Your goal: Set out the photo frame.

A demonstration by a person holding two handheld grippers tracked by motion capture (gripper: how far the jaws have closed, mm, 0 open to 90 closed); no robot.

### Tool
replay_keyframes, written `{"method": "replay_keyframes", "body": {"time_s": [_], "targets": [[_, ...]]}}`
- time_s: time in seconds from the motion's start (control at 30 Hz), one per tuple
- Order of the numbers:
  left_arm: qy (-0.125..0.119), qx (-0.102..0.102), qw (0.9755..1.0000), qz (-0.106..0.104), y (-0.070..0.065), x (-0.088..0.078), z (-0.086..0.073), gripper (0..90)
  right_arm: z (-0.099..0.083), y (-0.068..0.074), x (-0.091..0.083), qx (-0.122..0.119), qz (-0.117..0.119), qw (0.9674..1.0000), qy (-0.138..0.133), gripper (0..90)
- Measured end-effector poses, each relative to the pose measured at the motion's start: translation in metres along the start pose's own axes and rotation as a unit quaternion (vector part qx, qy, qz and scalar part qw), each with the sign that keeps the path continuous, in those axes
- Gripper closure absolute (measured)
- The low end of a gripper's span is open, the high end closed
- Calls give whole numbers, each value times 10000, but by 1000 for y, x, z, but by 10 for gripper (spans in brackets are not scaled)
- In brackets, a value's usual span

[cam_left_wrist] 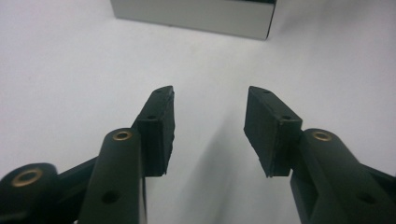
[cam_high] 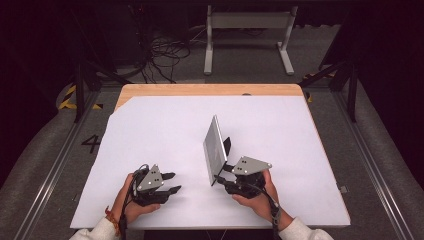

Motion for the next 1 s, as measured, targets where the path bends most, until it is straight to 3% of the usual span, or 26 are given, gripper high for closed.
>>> {"method": "replay_keyframes", "body": {"time_s": [0.13,0.3,0.43,1.0], "targets": [[62,92,9999,74,1,4,2,494,5,-1,9,13,-207,9998,-66,516],[90,137,9999,31,-2,6,3,485,4,0,19,129,-231,9996,-44,501],[105,129,9999,24,-2,6,2,476,4,-4,21,269,-267,9993,-75,553],[166,161,9997,4,-2,7,1,481,-2,-14,14,397,41,9991,-115,630]]}}
Point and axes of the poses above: each handheld gripper's, and its own axes: x roughly forward along the jaws, z roughly out of its top, y roughly to its left, the point moved 9 cm from there along x, roughly forward along the jaws, and after that the axes turned 3 degrees about -x, right-handed, at the moved point
